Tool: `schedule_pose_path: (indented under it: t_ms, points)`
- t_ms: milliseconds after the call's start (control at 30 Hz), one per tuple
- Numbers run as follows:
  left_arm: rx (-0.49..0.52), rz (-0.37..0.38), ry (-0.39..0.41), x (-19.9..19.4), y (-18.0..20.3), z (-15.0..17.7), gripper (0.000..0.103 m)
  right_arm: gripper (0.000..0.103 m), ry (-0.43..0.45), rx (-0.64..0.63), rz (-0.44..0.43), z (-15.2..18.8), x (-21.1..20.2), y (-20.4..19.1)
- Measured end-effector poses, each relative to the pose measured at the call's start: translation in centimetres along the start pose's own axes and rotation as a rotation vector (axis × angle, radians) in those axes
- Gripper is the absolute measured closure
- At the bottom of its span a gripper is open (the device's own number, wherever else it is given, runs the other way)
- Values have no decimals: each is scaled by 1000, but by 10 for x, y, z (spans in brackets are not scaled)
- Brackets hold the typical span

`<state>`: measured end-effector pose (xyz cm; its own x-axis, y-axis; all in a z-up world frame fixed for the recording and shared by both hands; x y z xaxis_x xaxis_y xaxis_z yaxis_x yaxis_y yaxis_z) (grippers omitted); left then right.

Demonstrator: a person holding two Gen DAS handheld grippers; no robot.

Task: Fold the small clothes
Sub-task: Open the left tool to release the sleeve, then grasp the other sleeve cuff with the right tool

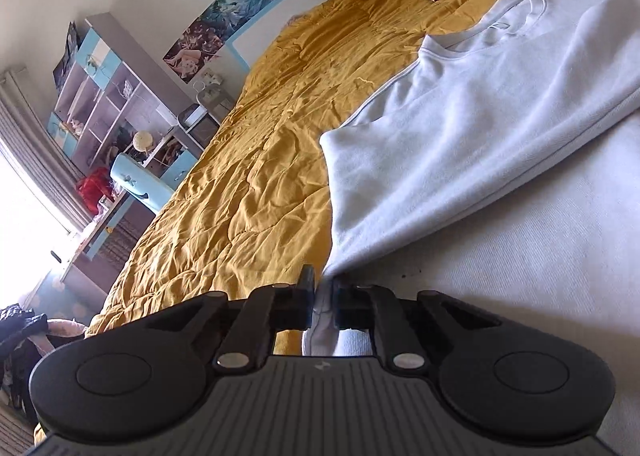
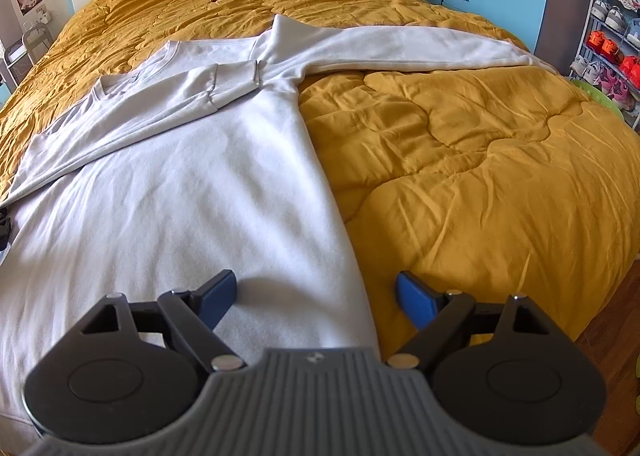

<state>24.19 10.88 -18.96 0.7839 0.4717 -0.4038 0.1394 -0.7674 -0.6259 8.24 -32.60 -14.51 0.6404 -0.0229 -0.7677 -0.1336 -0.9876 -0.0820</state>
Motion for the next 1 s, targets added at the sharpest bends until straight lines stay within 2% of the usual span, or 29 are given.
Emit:
schedule_pose_path:
  t_ms: [33,133,167,233,267,367,500,633,733,833,867,900,1000]
  points:
    - [18,-16,-4,0,1,0,87,20,-2,0,1,0,0,0]
    - [43,-56,-21,-1,-1,1,66,20,-5,2,1,0,0,1]
    - [30,-47,-20,-3,-3,3,63,20,-6,1,-1,0,-1,2]
    - [-15,13,-31,-7,-9,5,61,21,-6,7,-19,-1,-2,4]
    - [-46,39,-52,-9,-13,8,57,21,-5,20,-33,-2,-3,6]
    - [-192,109,-124,-18,-33,20,50,21,27,100,-57,-7,-8,19]
    - [-395,225,-127,-46,-56,27,47,21,79,206,-72,-15,-11,47]
    - [-496,318,-72,-78,-59,16,44,21,126,319,-132,-29,-10,81]
    - [-575,419,-56,-95,-52,4,44,21,194,415,-153,-50,-12,113]
    - [-653,534,-64,-106,-39,-10,43,23,313,517,-139,-74,-10,161]
    - [-674,566,-67,-109,-34,-13,43,32,350,571,-121,-82,-5,184]
    - [-697,601,-68,-112,-29,-16,43,36,367,629,-113,-88,2,203]
    - [-749,672,-73,-118,-16,-24,43,36,399,830,-188,-103,26,256]
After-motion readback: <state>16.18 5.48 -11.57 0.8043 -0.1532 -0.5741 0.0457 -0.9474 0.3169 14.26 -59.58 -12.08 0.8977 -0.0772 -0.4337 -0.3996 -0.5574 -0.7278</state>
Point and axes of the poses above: each gripper's, at about its wrist camera, not at the fingertips, and x roughly the way its jaws point, y to its right, z to its underside, the point moved 9 cm from there along x, roughly the way its jaws point, and after that the axes turned 5 degrees about y, right-handed, at the moved point
